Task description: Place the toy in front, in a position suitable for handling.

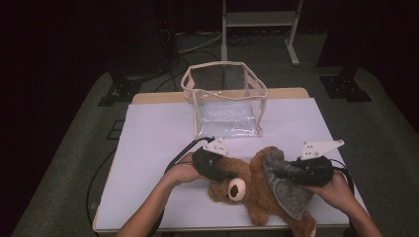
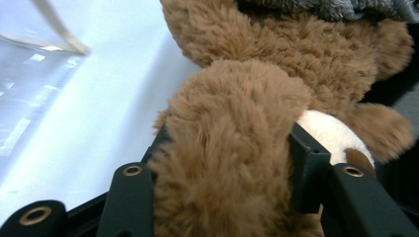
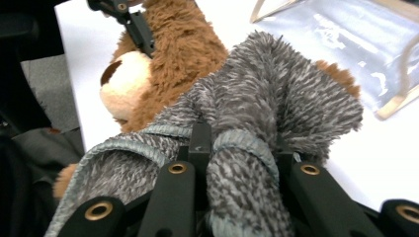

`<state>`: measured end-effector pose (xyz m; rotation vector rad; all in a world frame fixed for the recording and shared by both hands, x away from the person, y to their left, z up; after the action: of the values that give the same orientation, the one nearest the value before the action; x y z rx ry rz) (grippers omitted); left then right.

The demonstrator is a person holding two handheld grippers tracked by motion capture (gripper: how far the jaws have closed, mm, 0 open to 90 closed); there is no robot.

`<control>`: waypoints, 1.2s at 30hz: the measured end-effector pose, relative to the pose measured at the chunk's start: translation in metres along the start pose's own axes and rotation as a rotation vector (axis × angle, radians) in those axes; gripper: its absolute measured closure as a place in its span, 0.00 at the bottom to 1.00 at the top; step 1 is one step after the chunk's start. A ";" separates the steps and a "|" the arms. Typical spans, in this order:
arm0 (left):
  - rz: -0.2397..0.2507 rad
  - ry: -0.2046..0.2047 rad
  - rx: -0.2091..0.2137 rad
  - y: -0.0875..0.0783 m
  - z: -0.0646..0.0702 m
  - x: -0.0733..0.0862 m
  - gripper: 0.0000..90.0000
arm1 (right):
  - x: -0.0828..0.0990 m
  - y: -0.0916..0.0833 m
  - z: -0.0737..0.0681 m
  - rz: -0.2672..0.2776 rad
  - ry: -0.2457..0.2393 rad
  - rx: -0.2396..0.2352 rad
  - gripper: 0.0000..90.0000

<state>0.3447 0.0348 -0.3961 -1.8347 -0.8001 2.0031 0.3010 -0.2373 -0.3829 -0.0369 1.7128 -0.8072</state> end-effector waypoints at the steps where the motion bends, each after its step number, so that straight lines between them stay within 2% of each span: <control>1: 0.002 0.007 -0.017 -0.001 -0.002 -0.001 0.55 | -0.003 0.001 0.004 0.002 -0.003 0.006 0.80; 5: -0.003 0.027 -0.054 -0.011 -0.011 -0.003 0.55 | -0.017 0.010 0.017 0.000 -0.010 0.027 0.80; 7: -0.010 0.032 -0.090 -0.019 -0.018 -0.002 0.55 | -0.024 0.017 0.022 -0.007 -0.019 0.024 0.80; 12: -0.013 0.018 -0.152 -0.036 -0.029 0.006 0.54 | -0.044 0.036 0.034 -0.012 -0.013 0.005 0.80; 14: 0.000 0.008 -0.165 -0.042 -0.027 0.010 0.53 | -0.049 0.045 0.037 -0.021 -0.018 -0.002 0.80; 16: 0.008 0.003 -0.166 -0.045 -0.022 0.016 0.51 | -0.050 0.055 0.037 -0.041 -0.008 -0.031 0.80; 19: 0.004 0.020 -0.167 -0.048 -0.011 0.028 0.46 | -0.045 0.065 0.029 -0.064 -0.010 -0.076 0.80; 20: 0.022 0.013 -0.162 -0.049 -0.007 0.031 0.43 | -0.043 0.065 0.026 -0.060 -0.012 -0.091 0.80; 21: 0.041 0.007 -0.147 -0.051 -0.004 0.032 0.40 | -0.041 0.064 0.021 -0.057 -0.019 -0.091 0.80; 22: 0.048 0.005 -0.149 -0.053 -0.003 0.033 0.37 | -0.039 0.063 0.016 -0.056 -0.030 -0.088 0.80; 23: 0.049 0.002 -0.144 -0.055 -0.001 0.033 0.33 | -0.036 0.061 0.011 -0.053 -0.043 -0.088 0.80; 25: 0.044 0.005 -0.109 -0.058 0.002 0.033 0.22 | -0.030 0.057 0.001 -0.050 -0.066 -0.078 0.81; 26: 0.043 0.012 -0.114 -0.059 0.001 0.032 0.20 | -0.027 0.054 -0.004 -0.047 -0.075 -0.075 0.81; 28: 0.050 -0.009 -0.118 -0.059 -0.002 0.033 0.15 | -0.023 0.050 -0.010 -0.037 -0.086 -0.069 0.81; 29: 0.061 -0.019 -0.111 -0.059 -0.003 0.034 0.16 | -0.020 0.047 -0.012 -0.030 -0.088 -0.068 0.81; 30: 0.071 -0.022 -0.093 -0.058 -0.003 0.035 0.22 | -0.018 0.045 -0.013 -0.023 -0.086 -0.064 0.81; 32: 0.077 -0.013 -0.089 -0.054 0.001 0.038 0.35 | -0.015 0.041 -0.012 -0.015 -0.076 -0.057 0.81; 34: 0.081 -0.004 -0.090 -0.052 0.006 0.039 0.39 | -0.014 0.037 -0.011 -0.010 -0.062 -0.046 0.80; 36: 0.073 0.014 -0.112 -0.053 0.010 0.040 0.39 | -0.017 0.029 -0.010 -0.014 -0.068 -0.043 0.80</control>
<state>0.3220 0.0981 -0.3965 -1.9642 -0.8690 2.0252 0.3086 -0.2030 -0.3828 -0.1049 1.6672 -0.7714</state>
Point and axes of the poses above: each handheld gripper's, and its own axes: y roughly forward along the jaws, x roughly out of its underside, z roughly to its right, the point moved 3 cm from there along y, roughly forward along the jaws, and after that the axes turned 5 degrees about z, right-handed, at the moved point
